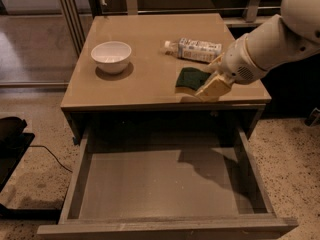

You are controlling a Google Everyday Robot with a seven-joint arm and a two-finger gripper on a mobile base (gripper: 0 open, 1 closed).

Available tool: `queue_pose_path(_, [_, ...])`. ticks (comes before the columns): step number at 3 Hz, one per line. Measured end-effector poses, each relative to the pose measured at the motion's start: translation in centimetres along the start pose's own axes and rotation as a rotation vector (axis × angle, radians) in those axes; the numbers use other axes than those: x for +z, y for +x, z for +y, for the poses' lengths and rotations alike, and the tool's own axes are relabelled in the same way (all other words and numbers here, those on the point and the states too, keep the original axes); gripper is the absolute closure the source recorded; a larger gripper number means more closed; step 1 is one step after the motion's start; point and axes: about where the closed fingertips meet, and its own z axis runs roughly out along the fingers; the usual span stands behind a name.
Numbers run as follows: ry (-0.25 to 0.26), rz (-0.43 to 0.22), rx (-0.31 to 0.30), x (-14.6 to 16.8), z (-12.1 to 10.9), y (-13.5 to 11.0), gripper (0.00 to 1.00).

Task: Place sponge into top drawer

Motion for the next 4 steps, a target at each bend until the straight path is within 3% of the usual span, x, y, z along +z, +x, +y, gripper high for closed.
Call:
queue_pose_path(1, [0.013, 0.014, 0.008, -1.2, 3.1, 2.0, 1.0])
queue_pose_path(2, [-0.001, 0.008, 0.057, -0.7, 6.4, 4.8, 1.0])
queue_pose_path(4, [-0.102, -0.022, 0.198, 5.6, 11.2, 10.6, 1.0])
